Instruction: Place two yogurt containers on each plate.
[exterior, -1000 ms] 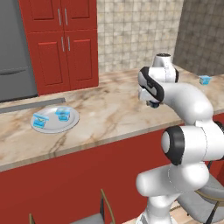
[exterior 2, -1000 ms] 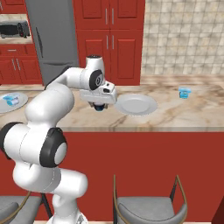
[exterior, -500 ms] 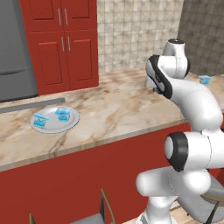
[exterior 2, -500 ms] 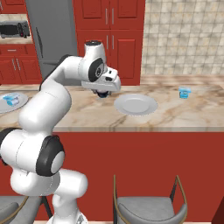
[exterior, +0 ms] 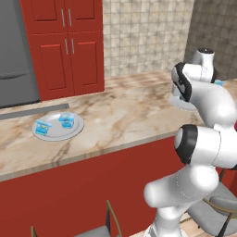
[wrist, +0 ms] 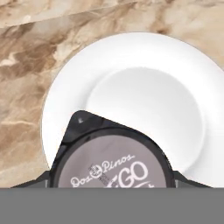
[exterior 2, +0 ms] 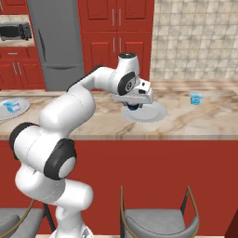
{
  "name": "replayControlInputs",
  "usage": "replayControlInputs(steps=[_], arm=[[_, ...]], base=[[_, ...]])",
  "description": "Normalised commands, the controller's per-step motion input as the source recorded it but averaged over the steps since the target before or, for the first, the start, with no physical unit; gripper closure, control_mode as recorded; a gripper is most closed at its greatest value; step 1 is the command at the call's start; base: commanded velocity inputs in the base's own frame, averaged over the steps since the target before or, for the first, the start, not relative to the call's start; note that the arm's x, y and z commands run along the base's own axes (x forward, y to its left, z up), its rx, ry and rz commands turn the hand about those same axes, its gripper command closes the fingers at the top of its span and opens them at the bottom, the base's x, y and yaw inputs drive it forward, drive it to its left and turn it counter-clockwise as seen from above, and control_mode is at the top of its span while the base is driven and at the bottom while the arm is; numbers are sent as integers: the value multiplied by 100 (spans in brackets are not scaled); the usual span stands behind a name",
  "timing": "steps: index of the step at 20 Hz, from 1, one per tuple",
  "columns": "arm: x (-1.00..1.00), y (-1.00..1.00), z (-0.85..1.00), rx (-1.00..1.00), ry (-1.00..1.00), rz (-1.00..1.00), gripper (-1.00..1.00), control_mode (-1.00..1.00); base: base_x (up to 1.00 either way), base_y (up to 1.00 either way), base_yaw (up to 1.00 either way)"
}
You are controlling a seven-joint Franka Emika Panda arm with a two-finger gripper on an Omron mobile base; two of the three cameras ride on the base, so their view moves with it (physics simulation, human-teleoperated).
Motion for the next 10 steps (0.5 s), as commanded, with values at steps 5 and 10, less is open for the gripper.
replayControlInputs(steps=[5,10], arm=[[74,-57,0,0,4,-1,-100,-100],[1,0,0,0,2,0,-100,-100]], base=[[0,0,0],[0,0,0]])
